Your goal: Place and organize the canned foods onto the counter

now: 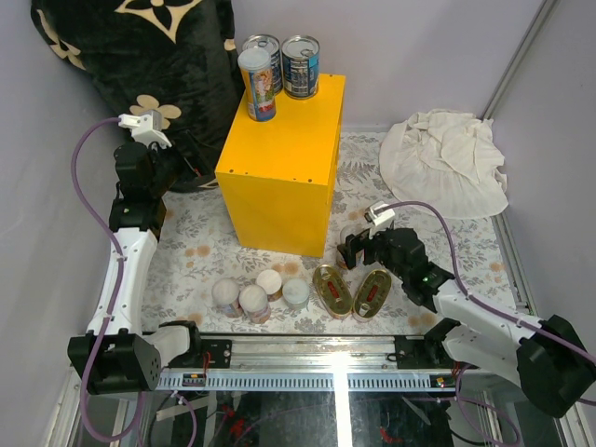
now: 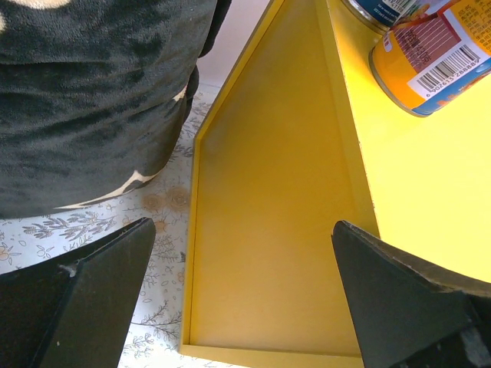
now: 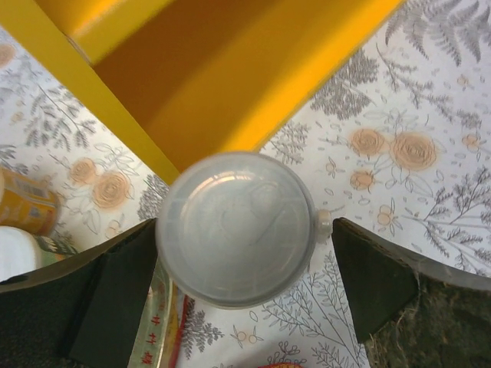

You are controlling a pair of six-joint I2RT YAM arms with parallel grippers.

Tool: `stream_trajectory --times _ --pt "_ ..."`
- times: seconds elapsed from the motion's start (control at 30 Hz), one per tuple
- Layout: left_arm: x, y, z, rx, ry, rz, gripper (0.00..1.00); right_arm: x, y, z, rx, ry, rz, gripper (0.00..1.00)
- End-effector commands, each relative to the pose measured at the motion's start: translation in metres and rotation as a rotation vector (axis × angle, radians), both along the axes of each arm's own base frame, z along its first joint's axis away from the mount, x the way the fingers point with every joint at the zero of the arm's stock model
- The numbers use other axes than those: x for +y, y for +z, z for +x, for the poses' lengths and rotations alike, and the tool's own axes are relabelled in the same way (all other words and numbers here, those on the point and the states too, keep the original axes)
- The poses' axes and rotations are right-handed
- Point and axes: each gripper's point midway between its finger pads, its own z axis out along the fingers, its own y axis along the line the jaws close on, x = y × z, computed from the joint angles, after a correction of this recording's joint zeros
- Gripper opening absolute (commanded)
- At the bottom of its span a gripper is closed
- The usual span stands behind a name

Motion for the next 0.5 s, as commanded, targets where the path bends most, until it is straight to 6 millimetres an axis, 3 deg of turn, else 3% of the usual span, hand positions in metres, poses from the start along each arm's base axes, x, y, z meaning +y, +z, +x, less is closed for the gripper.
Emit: stream_trajectory --times 0.0,0.47 --pt "-0.007 0.018 0.003 -0.061 -0.031 -0.002 1.0 0.002 -0.005 0.008 -0.031 -0.021 -0.001 1.0" --pt "-0.01 0.006 0.003 -0.04 -0.048 -0.018 1.0 0.01 -0.013 0.012 -0.067 -0.007 0.048 0.99"
